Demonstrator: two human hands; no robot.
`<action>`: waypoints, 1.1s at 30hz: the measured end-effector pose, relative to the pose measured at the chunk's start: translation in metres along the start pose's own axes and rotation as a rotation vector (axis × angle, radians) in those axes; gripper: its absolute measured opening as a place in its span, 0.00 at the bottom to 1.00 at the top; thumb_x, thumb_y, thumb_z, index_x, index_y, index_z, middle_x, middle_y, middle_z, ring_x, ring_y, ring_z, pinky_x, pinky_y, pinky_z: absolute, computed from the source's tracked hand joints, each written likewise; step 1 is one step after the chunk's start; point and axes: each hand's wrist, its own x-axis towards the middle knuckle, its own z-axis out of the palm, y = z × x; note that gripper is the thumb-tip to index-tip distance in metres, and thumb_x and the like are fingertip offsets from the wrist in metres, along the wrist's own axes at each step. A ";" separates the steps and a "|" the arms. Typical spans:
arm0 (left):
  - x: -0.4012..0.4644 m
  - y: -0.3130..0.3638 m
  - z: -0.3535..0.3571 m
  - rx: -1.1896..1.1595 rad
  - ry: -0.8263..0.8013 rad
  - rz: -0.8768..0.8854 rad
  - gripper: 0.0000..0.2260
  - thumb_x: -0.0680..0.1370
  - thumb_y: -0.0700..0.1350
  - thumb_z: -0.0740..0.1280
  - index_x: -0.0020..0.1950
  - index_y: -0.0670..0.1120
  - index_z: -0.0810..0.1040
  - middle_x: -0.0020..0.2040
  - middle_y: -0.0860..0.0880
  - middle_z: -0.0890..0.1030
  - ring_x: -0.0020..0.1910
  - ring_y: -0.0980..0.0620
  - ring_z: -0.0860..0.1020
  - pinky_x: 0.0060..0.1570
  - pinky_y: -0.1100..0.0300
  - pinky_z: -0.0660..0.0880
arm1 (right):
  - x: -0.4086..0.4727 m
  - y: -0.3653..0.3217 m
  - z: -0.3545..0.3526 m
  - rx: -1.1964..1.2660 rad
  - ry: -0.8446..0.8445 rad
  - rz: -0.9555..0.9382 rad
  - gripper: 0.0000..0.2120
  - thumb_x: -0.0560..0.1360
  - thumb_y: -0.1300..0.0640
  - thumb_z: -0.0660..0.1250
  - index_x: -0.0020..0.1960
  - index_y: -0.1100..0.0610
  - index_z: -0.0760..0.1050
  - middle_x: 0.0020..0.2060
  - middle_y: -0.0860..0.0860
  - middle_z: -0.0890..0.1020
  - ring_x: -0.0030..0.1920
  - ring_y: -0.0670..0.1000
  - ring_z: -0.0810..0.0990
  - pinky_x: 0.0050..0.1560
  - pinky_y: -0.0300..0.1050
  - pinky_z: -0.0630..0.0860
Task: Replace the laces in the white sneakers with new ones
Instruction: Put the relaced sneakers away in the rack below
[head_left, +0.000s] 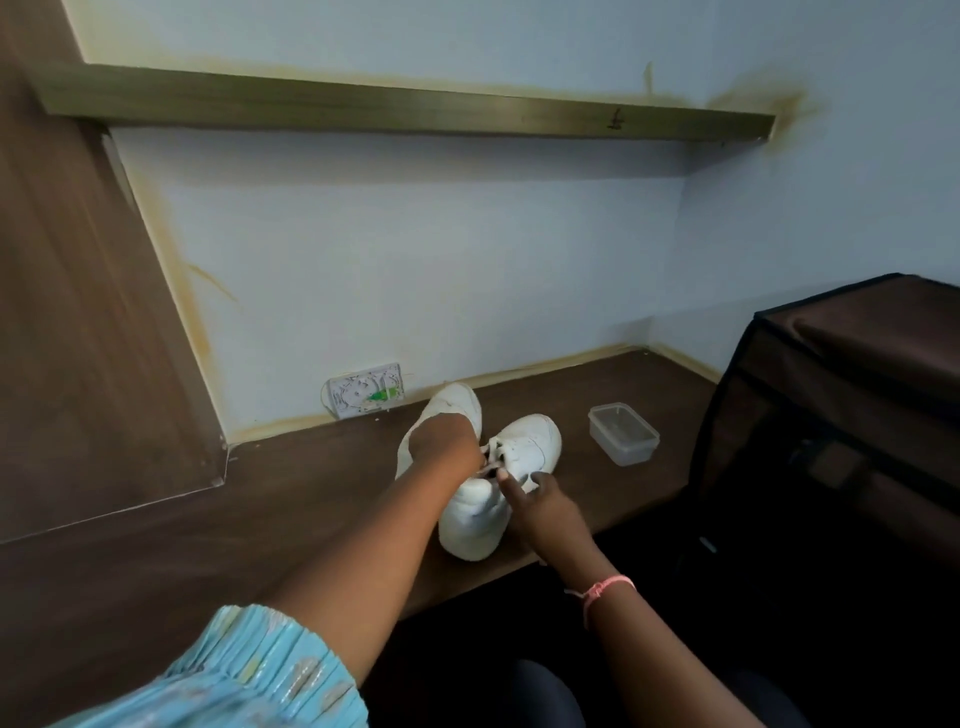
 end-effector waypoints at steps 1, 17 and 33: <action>-0.002 0.001 0.002 0.008 0.003 0.017 0.15 0.77 0.51 0.69 0.58 0.44 0.77 0.60 0.46 0.78 0.61 0.48 0.76 0.52 0.59 0.70 | -0.001 -0.006 0.000 0.086 -0.007 0.031 0.36 0.74 0.31 0.61 0.70 0.56 0.66 0.61 0.58 0.78 0.59 0.58 0.78 0.53 0.47 0.73; 0.105 0.000 -0.010 -0.136 -0.236 0.337 0.13 0.71 0.55 0.74 0.53 0.54 0.83 0.40 0.57 0.85 0.43 0.61 0.82 0.48 0.62 0.77 | 0.195 -0.019 -0.081 -0.399 -0.018 -0.191 0.12 0.73 0.55 0.68 0.54 0.56 0.81 0.49 0.56 0.84 0.53 0.57 0.81 0.54 0.52 0.77; 0.057 -0.006 -0.029 -0.687 -0.277 0.055 0.09 0.79 0.51 0.66 0.58 0.59 0.78 0.51 0.52 0.84 0.46 0.55 0.82 0.47 0.58 0.80 | 0.121 -0.110 -0.150 -0.417 0.035 0.062 0.12 0.75 0.55 0.64 0.57 0.54 0.75 0.49 0.53 0.81 0.47 0.57 0.80 0.42 0.43 0.68</action>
